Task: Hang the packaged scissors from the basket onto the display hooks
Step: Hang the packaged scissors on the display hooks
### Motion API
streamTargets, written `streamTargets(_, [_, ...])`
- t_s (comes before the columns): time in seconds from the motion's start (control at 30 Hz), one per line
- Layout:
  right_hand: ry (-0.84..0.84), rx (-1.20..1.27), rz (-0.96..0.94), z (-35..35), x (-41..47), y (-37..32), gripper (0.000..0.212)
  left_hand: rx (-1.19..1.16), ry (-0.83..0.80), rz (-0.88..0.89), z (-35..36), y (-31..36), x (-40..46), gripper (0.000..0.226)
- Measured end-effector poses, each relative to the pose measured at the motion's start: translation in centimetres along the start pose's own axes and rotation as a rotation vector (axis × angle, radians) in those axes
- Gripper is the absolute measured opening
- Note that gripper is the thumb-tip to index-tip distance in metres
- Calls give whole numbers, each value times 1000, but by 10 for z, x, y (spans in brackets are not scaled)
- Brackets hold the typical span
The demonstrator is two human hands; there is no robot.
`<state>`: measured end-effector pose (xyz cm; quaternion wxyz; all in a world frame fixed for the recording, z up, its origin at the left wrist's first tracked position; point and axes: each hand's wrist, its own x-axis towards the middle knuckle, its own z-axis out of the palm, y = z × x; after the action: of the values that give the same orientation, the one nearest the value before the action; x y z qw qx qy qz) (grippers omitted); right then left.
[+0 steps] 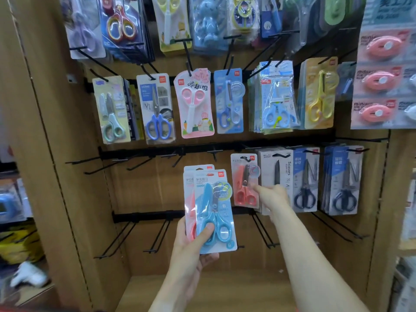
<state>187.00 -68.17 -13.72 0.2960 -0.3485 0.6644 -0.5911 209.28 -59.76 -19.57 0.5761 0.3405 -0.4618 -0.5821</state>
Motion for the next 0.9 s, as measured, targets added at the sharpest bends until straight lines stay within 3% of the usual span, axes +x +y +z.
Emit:
streamTargets(0.07, [100, -35, -89, -4, -22, 0, 44, 7, -13, 4, 1, -1, 0, 53])
streamTargets(0.17, [-137, 186, -136, -4, -68, -5, 38, 34, -21, 8, 0, -8, 0, 54])
streamTargets(0.23, [-294, 176, -180, -1, -87, -2, 43, 28, -20, 5, 0, -10, 1, 57])
streamTargets(0.33, [-280, 104, -222, 1, -90, 11, 52, 26, -15, 1, 1, -13, 1, 66])
streamTargets(0.4, [-297, 61, -224, -1, -87, 19, 42, 23, -27, 0, 2, -13, 1, 71])
streamTargets(0.53, [-380, 98, -201, -8, -86, 21, 20, -33, -50, -7, 6, -9, -1, 48])
streamTargets(0.63, [-325, 205, -197, -12, -84, 18, 15, -87, -58, -7, 5, -8, 2, 36])
streamTargets(0.9, [-52, 342, -243, -24, -76, 9, 13, -111, -12, 9, -8, -6, 4, 42])
